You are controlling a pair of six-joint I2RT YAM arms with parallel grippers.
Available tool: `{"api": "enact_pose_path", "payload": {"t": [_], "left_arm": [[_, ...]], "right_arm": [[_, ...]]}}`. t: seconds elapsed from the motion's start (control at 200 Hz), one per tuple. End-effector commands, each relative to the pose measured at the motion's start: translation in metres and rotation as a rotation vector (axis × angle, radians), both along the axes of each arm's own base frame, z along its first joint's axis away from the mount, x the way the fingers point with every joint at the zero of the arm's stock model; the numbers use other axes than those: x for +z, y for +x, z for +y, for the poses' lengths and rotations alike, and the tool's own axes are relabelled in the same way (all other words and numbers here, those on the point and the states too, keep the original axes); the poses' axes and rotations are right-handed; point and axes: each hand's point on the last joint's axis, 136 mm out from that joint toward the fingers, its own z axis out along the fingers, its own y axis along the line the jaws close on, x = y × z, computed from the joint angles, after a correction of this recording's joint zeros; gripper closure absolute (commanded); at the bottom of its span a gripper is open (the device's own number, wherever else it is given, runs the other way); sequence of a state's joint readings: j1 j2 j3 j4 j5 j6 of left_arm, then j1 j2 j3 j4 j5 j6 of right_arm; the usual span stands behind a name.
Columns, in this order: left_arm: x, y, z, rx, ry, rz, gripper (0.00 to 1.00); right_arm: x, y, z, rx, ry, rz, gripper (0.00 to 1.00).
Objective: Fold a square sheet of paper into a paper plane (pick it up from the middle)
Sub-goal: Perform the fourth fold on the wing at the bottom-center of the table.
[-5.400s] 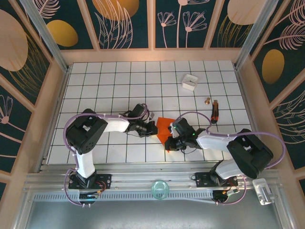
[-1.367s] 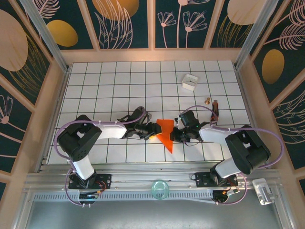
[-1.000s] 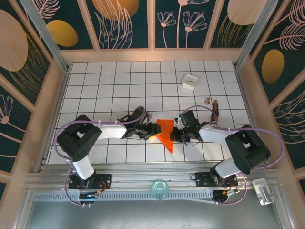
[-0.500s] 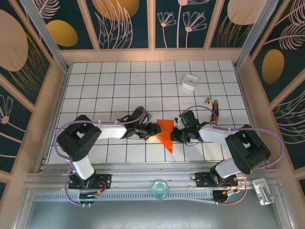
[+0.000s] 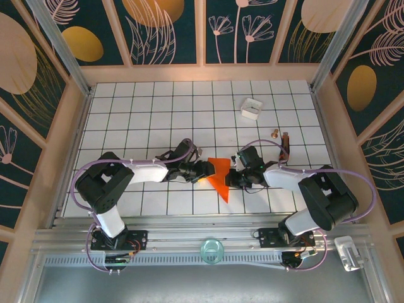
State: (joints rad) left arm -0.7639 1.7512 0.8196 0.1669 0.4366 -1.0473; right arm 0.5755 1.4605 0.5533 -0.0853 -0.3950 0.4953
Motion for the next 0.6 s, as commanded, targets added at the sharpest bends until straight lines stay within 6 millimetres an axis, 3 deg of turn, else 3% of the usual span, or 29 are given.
{"api": "enact_pose_path", "payload": {"t": [0.0,0.26,0.595], "left_arm": [[-0.002,0.002,0.003,-0.007,0.026,0.003,0.49],[-0.014,0.004,0.018,0.009,0.111,-0.002,0.49],[-0.013,0.001,0.005,-0.038,0.06,0.025,0.49]], "right_arm": [[-0.026,-0.018,-0.02,-0.004,-0.093,0.073,1.0],[-0.026,-0.019,-0.021,-0.001,-0.093,0.073,1.0],[-0.026,-0.017,-0.02,0.0,-0.094,0.075,1.0]]}}
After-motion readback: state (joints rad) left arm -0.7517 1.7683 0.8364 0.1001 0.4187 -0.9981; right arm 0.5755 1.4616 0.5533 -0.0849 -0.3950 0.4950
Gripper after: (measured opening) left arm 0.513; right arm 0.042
